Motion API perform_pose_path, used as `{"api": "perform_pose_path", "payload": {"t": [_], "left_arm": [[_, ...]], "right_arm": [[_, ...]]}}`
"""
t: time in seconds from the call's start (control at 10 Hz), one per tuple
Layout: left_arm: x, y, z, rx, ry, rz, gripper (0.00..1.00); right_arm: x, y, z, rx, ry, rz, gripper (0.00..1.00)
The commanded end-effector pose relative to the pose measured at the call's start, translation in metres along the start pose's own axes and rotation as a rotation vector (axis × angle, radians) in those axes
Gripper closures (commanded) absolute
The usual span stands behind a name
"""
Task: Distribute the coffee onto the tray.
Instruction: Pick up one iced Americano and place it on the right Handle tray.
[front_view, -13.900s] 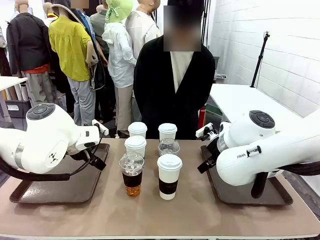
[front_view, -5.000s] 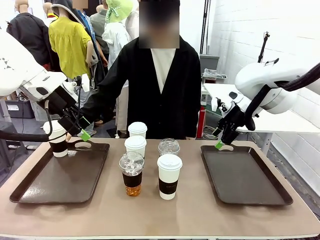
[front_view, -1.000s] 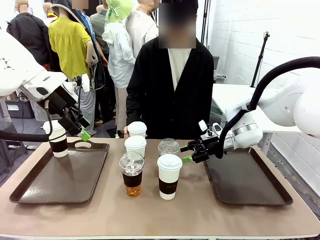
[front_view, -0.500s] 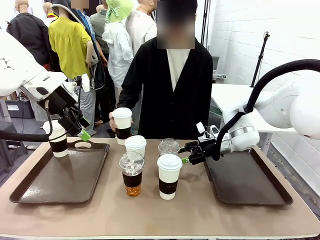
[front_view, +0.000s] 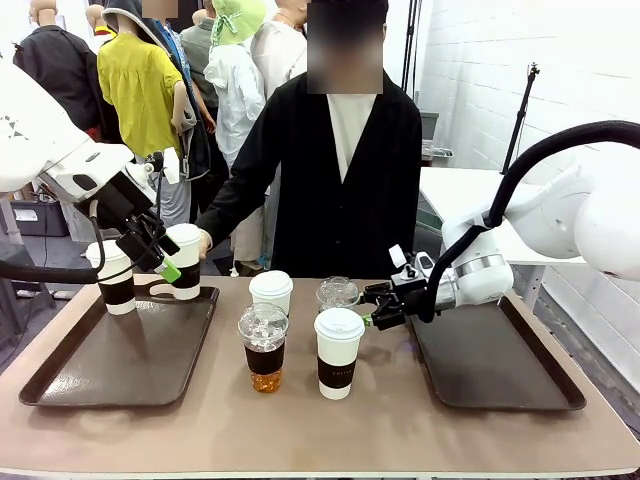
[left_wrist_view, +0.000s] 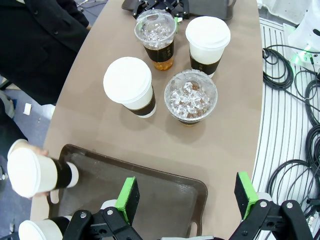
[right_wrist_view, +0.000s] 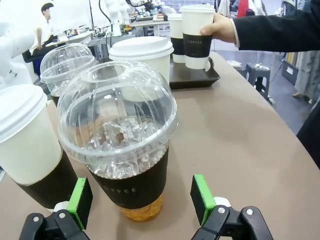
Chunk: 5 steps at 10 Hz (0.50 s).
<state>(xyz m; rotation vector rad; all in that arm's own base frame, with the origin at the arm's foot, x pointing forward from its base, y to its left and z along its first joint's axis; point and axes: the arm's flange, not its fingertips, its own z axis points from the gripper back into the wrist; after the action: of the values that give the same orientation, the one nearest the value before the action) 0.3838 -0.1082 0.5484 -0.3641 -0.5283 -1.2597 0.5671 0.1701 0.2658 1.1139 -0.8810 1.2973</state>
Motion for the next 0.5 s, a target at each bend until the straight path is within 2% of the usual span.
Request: {"api": "perform_pose_path", "payload": {"t": [0.0,0.4], "left_arm": [[-0.002,0.002,0.001,-0.012,-0.024,-0.015,0.00],[-0.002,0.002,0.001,-0.012,-0.024,-0.015,0.00]], "right_arm": [[0.000,-0.009,-0.009,0.004,-0.034,0.023,0.00],[0.003,-0.013,-0.027,0.060,-0.016,0.009,0.00]]}}
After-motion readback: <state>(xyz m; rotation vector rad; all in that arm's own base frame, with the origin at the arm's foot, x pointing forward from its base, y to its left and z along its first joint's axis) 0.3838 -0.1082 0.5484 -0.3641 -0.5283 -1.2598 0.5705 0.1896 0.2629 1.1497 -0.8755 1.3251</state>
